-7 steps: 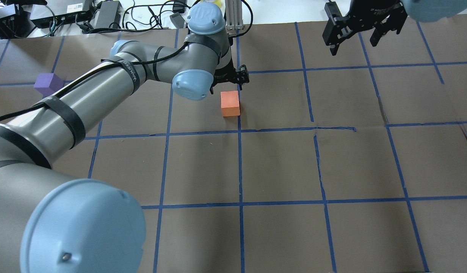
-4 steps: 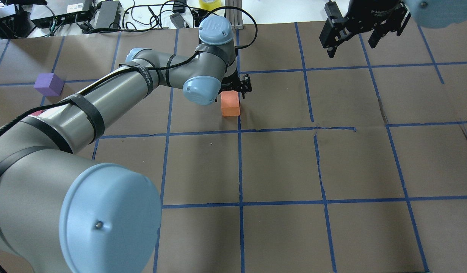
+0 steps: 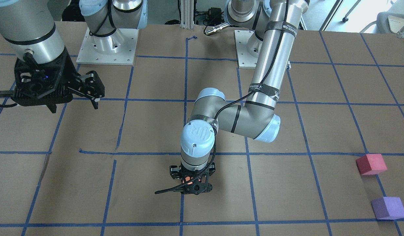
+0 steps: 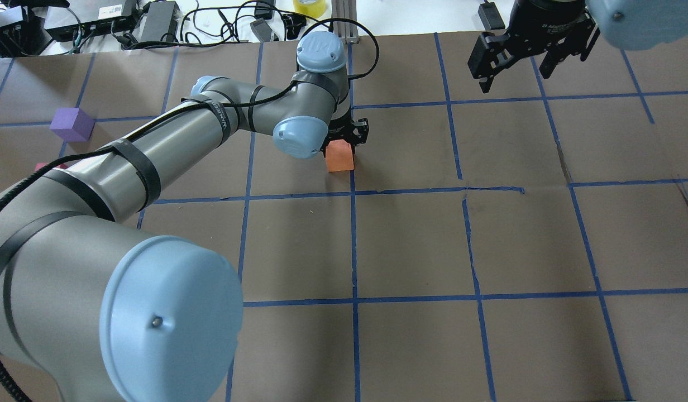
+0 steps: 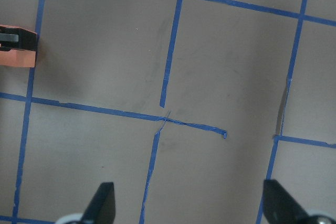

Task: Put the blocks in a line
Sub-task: 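Lower the left gripper onto the orange cube and close it, then carry the orange cube with the left gripper toward the purple cube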

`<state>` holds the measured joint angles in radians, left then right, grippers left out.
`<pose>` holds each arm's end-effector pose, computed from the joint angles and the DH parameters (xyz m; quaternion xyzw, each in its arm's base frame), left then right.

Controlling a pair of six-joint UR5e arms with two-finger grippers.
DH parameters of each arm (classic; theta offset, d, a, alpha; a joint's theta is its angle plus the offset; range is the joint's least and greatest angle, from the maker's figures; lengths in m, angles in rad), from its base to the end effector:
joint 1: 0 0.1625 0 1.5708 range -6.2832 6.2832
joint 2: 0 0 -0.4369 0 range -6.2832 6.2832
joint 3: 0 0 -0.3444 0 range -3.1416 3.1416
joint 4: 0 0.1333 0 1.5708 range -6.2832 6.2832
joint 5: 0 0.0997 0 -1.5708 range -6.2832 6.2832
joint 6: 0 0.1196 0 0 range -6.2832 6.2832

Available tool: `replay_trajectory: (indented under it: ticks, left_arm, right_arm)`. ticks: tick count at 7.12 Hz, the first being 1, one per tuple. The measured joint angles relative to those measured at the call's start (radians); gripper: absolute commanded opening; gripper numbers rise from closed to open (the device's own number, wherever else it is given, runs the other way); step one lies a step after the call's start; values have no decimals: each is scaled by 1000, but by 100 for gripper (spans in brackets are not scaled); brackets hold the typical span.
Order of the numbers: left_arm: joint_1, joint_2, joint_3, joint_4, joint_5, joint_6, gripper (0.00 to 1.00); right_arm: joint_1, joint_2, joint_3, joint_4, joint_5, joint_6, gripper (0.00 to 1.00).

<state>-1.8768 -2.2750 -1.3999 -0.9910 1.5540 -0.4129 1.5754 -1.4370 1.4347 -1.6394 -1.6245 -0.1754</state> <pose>-0.3353 -0.6120 0.2056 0.0532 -0.9983 0.0188 0.0160 0.1292 -0.5100 0.4842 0.0888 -0.9951 0.0330 0.0298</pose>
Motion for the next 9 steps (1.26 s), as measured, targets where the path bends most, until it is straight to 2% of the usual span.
replay_trajectory:
  ticks: [3, 5, 6, 9]
  left_arm:
    - [56, 55, -6, -6, 5, -17, 0]
    - [201, 109, -16, -45, 12, -9, 0]
    - [287, 133, -21, -70, 25, 58, 0]
    - [562, 152, -40, -97, 47, 416, 0]
  right_arm:
    - [0, 0, 6, -1, 2, 2, 100]
    - [0, -2, 8, 0, 1, 4, 100]
    - [-1, -3, 8, 1, 0, 4, 100]
    - [-1, -6, 10, 1, -1, 5, 100]
